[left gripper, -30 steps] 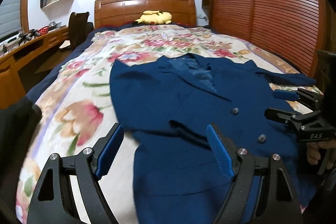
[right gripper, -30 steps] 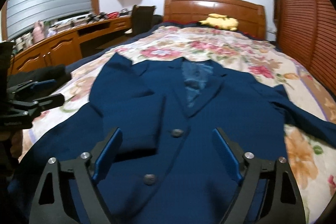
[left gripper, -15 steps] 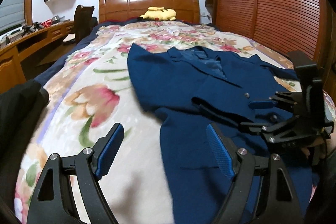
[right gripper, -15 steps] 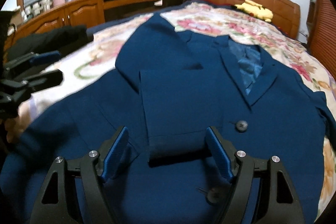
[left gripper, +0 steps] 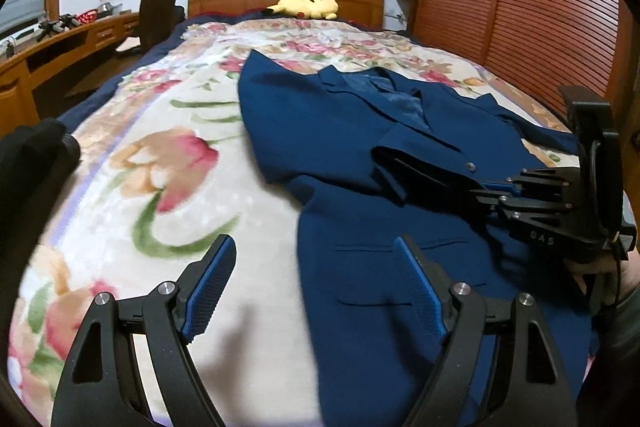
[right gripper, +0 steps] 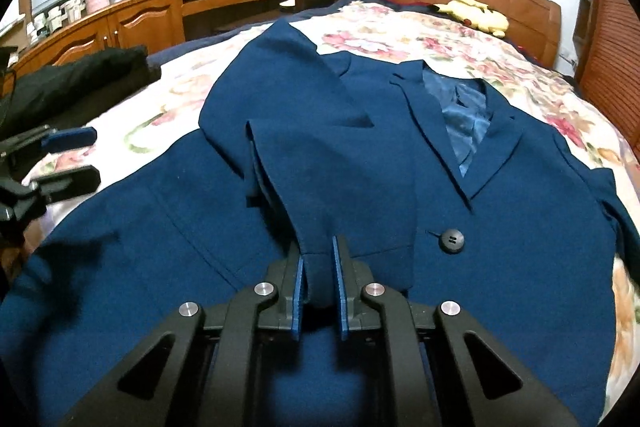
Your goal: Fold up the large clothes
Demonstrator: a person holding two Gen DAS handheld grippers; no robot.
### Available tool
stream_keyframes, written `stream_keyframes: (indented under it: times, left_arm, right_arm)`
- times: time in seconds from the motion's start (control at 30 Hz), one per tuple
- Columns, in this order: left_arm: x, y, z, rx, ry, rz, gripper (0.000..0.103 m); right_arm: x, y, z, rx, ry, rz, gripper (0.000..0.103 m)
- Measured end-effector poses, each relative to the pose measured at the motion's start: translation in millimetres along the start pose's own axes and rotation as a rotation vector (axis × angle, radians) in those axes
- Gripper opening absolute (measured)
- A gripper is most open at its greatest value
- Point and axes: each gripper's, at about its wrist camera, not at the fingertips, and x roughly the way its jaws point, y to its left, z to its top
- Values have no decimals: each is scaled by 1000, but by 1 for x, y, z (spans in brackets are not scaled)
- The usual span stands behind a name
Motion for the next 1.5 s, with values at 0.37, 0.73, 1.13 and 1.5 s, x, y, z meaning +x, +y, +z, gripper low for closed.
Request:
stream_keyframes:
  times: [0.37,0.73,1.13,1.5]
  left_arm:
    - [-3,-4,0,-34,-17,-41,82]
    - [-31,-20,11,-8,-120,-103,82]
    - [-69,-2,23,64,-220,49,82]
    - [-56,-27,32,79,-218,-25,82]
  right_arm:
    - [-31,3,-4,19,-78,-47,9]
    - [-48,-3,-11,57,-153,-119,8]
    - [-110,-37,-24,170,-267,-231,7]
    - [-148,-44,-66,254,-217,-343,7]
